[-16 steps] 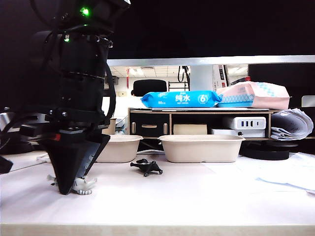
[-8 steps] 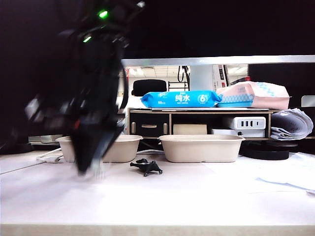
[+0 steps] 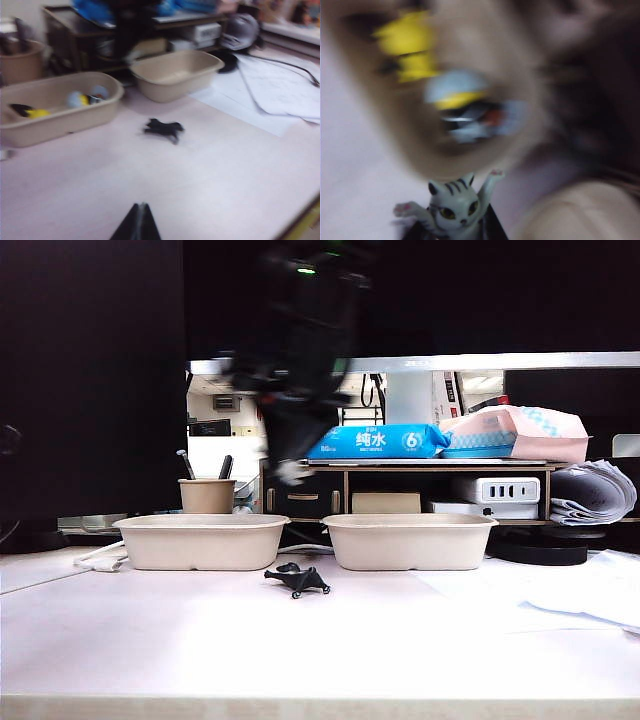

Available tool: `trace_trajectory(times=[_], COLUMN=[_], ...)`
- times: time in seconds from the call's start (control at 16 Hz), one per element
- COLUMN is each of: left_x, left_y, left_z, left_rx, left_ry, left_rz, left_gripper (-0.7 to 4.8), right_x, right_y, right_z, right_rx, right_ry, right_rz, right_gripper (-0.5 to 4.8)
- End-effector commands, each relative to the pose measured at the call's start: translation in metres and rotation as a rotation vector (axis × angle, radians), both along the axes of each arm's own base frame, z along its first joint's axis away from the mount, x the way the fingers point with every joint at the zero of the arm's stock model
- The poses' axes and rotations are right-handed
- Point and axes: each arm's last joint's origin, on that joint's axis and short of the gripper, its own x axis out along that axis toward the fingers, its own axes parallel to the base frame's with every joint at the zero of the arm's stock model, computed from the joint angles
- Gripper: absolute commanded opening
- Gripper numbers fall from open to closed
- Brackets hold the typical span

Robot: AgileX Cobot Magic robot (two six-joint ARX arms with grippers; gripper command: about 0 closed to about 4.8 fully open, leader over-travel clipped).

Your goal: Put the dolls with similar sizes into the same paper box, while dolls with different sizes go into separate paper boxes.

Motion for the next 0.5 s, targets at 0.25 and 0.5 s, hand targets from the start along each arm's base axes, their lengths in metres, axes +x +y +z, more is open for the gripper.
trace_trajectory(times=[0.25,0.5], left_x=[0.001,0.001], left_y=[0.003,0.002], left_z=[0.002,0.002], left_rx=[-0.008,-0.008], left_ry=[-0.017,-0.017], left_rz=[0.028,0.026], left_gripper=[-0.05,-0.05], right_x=[0.042,0.048], right_y=[-0.059,-0.063], right_z=[-0.005,-0.038], right_rx=[0.018,-0.047], right_ry=[0.012,0.120], right_rz=[-0.216,-0.217], right_gripper=[0.84,0.86])
